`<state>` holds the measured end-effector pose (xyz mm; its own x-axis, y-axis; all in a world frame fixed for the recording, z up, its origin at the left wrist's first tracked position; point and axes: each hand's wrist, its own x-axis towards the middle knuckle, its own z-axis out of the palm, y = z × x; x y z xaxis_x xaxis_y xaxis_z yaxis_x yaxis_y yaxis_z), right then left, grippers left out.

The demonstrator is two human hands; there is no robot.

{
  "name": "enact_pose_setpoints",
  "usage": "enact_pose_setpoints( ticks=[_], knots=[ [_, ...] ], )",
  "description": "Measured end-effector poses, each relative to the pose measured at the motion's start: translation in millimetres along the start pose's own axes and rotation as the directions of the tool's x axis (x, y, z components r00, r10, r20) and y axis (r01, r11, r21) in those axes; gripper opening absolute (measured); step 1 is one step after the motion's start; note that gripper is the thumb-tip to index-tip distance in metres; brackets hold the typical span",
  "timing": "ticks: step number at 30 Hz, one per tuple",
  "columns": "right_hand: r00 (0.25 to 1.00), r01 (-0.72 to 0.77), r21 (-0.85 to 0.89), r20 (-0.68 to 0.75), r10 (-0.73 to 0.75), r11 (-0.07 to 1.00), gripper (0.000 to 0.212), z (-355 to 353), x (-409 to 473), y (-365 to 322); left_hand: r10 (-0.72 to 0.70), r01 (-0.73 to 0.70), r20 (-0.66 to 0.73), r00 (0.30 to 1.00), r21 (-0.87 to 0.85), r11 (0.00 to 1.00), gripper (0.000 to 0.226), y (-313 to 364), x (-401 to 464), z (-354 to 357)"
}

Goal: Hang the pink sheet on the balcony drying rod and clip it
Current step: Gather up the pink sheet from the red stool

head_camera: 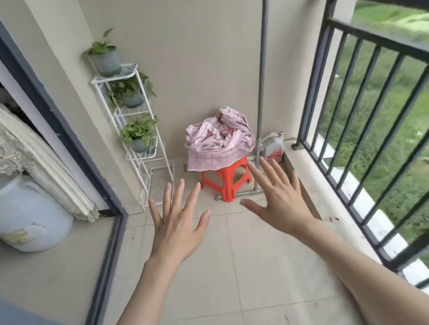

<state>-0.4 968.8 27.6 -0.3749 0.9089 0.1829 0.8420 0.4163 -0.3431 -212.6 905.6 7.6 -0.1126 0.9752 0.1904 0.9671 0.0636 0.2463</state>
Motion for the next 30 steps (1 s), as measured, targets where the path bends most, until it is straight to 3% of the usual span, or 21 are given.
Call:
enact_pose_setpoints(
  ticks=[12,18,24,30],
  knots=[
    [0.992,-0.116,-0.017,0.043,0.116,0.993,0.078,53.1,295.6,54.4,0.022,-0.021,0.044,0.999,-0.037,0.999,0.082,-85.3,310.8,53.4],
    [0.983,-0.175,-0.019,0.058,0.176,0.984,0.079,82.4,404.9,97.6,0.082,-0.077,0.154,0.985,-0.033,0.996,0.080,-98.0,427.0,99.6],
    [0.980,-0.167,-0.032,0.106,0.169,0.985,0.077,123.8,523.8,151.5,0.036,-0.028,0.230,0.972,-0.037,0.999,0.085,-114.4,549.1,148.2],
    [0.976,-0.145,-0.009,0.162,0.144,0.989,0.075,149.2,644.7,199.2,-0.011,0.017,0.320,0.947,-0.016,1.000,0.064,-119.2,671.9,180.4]
  ],
)
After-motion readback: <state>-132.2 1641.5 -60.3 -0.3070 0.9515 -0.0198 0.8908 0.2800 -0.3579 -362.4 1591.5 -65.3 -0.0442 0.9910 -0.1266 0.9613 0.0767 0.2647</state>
